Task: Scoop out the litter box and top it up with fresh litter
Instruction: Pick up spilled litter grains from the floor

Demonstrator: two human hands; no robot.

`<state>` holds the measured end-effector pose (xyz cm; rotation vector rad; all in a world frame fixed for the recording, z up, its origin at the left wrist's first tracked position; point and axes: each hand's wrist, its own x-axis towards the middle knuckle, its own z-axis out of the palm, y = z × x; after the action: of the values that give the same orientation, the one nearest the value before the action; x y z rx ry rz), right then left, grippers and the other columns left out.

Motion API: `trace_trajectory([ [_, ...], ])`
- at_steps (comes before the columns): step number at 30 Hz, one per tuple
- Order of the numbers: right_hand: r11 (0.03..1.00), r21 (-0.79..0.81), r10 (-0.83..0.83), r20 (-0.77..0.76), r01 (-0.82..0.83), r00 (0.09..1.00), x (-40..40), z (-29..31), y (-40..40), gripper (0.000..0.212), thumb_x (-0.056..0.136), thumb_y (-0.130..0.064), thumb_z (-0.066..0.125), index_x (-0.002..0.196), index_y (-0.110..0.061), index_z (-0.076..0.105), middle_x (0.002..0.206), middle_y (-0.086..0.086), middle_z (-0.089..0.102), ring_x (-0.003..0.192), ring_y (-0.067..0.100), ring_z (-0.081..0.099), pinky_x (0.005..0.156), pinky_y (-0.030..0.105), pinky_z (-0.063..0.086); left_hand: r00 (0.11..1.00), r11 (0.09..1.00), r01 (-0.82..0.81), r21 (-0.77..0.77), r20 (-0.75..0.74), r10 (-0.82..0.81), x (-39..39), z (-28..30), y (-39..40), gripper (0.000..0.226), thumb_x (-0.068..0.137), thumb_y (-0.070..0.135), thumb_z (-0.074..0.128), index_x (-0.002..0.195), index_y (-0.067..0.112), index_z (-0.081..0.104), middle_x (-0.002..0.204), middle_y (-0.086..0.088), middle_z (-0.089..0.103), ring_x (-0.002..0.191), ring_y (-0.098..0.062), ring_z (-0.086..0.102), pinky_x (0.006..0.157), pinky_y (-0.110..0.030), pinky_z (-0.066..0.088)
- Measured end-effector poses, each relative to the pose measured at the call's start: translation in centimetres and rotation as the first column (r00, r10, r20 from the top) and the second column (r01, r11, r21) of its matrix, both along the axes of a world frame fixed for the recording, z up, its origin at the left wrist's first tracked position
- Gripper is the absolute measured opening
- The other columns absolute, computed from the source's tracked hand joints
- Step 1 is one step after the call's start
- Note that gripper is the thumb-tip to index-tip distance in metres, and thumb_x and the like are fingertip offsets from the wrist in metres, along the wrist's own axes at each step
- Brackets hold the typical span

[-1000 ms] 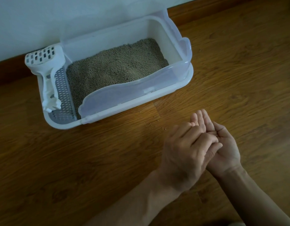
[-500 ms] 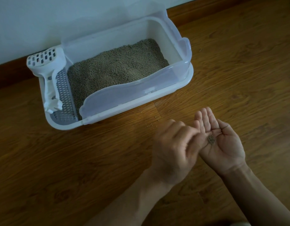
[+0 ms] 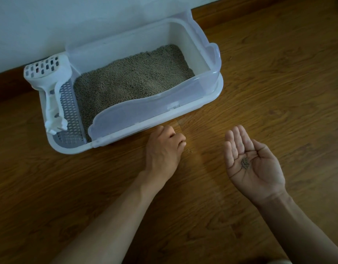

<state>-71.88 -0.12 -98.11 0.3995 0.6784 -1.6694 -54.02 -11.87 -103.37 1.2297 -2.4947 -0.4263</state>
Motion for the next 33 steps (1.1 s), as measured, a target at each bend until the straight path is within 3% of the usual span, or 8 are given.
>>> trace_trajectory([
  [5,1.000,0.010,-0.006,0.009,0.006,1.000,0.2,0.3,0.0,0.045,0.097,-0.024,0.036,0.098,-0.006,0.077,0.100,0.006,0.076,0.097,0.019,0.073,0.070,0.036,0.061,0.999,0.998,0.038,-0.040,-0.003,-0.038,-0.5,0.0,-0.4,0.011,0.095,0.019,0.063,0.083,0.017,0.062,0.082,0.002,0.054,0.080,-0.018,0.048,0.067,-0.037,0.049],
  [11,0.997,0.061,-0.041,0.048,0.039,0.998,0.1,0.6,-0.7,0.044,0.096,-0.023,0.036,0.098,-0.006,0.077,0.104,0.005,0.075,0.100,0.019,0.072,0.071,0.035,0.061,0.916,0.997,0.060,-0.040,-0.395,-0.071,-2.2,4.4,4.2,0.017,0.099,0.023,0.057,0.090,0.011,0.063,0.084,0.002,0.058,0.081,-0.012,0.048,0.069,-0.024,0.040],
  [13,0.998,0.062,-0.004,0.107,-0.003,0.994,0.2,-0.2,-0.6,0.047,0.100,-0.023,0.033,0.109,-0.003,0.074,0.113,0.011,0.072,0.109,0.023,0.068,0.083,0.039,0.059,0.884,0.988,0.131,-0.076,-0.442,-0.151,-3.4,5.7,6.2,0.018,0.098,0.022,0.062,0.088,0.009,0.067,0.082,-0.002,0.060,0.078,-0.015,0.050,0.069,-0.027,0.041],
  [16,0.992,0.034,0.118,0.095,-0.122,0.988,0.4,-1.1,-0.3,0.053,0.103,-0.028,0.024,0.132,0.000,0.058,0.135,0.017,0.059,0.132,0.026,0.051,0.111,0.040,0.038,0.873,0.975,0.185,-0.119,-0.435,-0.219,-4.3,6.0,7.5,0.021,0.098,0.026,0.063,0.088,0.009,0.071,0.083,-0.004,0.064,0.079,-0.018,0.053,0.073,-0.033,0.044],
  [20,0.991,-0.025,0.132,0.149,-0.130,0.980,0.0,-1.5,0.2,0.051,0.101,-0.026,0.028,0.125,0.001,0.064,0.125,0.017,0.066,0.125,0.027,0.057,0.104,0.041,0.045,0.832,0.992,0.116,-0.053,-0.540,-0.126,-3.0,5.3,5.9,0.025,0.098,0.024,0.059,0.082,0.007,0.069,0.074,-0.001,0.061,0.072,-0.016,0.050,0.066,-0.032,0.041],
  [22,0.996,-0.030,0.088,0.174,-0.084,0.981,-0.4,-1.4,0.5,0.046,0.099,-0.023,0.034,0.118,0.000,0.069,0.117,0.014,0.070,0.118,0.025,0.063,0.096,0.042,0.052,0.876,0.999,0.015,0.035,-0.482,0.003,-1.9,4.3,4.0,0.021,0.096,0.025,0.060,0.084,0.010,0.067,0.076,0.004,0.057,0.073,-0.012,0.048,0.065,-0.026,0.040],
  [26,1.000,0.005,0.025,0.161,-0.027,0.987,-0.4,-1.4,0.8,0.041,0.096,-0.022,0.039,0.112,-0.003,0.073,0.110,0.009,0.073,0.110,0.022,0.068,0.084,0.041,0.058,0.981,0.987,-0.114,0.117,-0.144,0.130,0.3,1.7,0.5,0.010,0.091,0.027,0.067,0.098,0.019,0.067,0.083,0.012,0.048,0.079,-0.008,0.045,0.067,-0.026,0.045],
  [33,0.999,-0.023,-0.026,0.132,0.029,0.991,-0.2,-0.9,0.5,0.043,0.096,-0.024,0.038,0.105,-0.005,0.075,0.105,0.007,0.075,0.101,0.021,0.071,0.072,0.039,0.061,0.993,0.989,-0.114,0.096,-0.017,0.116,-0.3,0.8,-0.7,0.014,0.089,0.028,0.071,0.101,0.021,0.072,0.087,0.010,0.054,0.089,-0.013,0.052,0.073,-0.029,0.050],
])
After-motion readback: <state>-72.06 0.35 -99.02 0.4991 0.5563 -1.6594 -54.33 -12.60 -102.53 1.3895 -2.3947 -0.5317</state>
